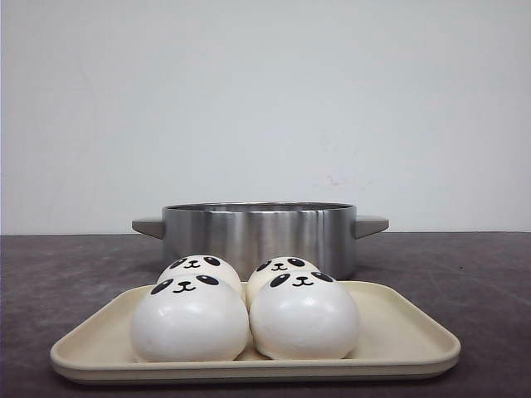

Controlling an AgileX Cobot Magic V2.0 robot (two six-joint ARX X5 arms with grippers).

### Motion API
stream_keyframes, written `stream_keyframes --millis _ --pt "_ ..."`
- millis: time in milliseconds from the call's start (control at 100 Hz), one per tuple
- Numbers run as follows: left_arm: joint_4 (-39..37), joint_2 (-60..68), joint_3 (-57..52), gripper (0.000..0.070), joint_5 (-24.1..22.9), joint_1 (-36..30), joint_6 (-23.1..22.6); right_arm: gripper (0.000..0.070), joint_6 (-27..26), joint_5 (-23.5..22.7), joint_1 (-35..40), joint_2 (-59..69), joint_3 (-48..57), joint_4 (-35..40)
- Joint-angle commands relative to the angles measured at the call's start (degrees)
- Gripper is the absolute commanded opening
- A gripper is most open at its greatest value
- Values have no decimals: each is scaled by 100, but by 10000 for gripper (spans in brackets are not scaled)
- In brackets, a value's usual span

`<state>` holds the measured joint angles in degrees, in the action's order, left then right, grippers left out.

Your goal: Steam buns

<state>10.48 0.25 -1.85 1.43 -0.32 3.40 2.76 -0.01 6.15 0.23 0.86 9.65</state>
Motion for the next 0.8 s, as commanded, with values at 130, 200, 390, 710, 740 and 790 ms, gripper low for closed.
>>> stream_keyframes --millis 130,200,390,710,740,790 --pt "26 -7 105 16 7 9 -57 4 -44 -2 -2 -2 -15 -61" --pt "28 -7 105 16 4 9 -57 4 -44 -2 -2 -2 -15 -61" --pt "-55 -7 103 16 9 9 2 4 -151 -17 4 -2 -15 -70" --pt "-149 -7 -31 13 1062 2 2927 4 -2177 -640 4 -2 4 -1145" --pt "-199 -7 -81 13 1141 2 3112 4 -2291 -785 2 -2 42 -1362" --pt "-295 -7 -192 13 1268 2 3348 4 -2441 -960 4 -2 199 -1539"
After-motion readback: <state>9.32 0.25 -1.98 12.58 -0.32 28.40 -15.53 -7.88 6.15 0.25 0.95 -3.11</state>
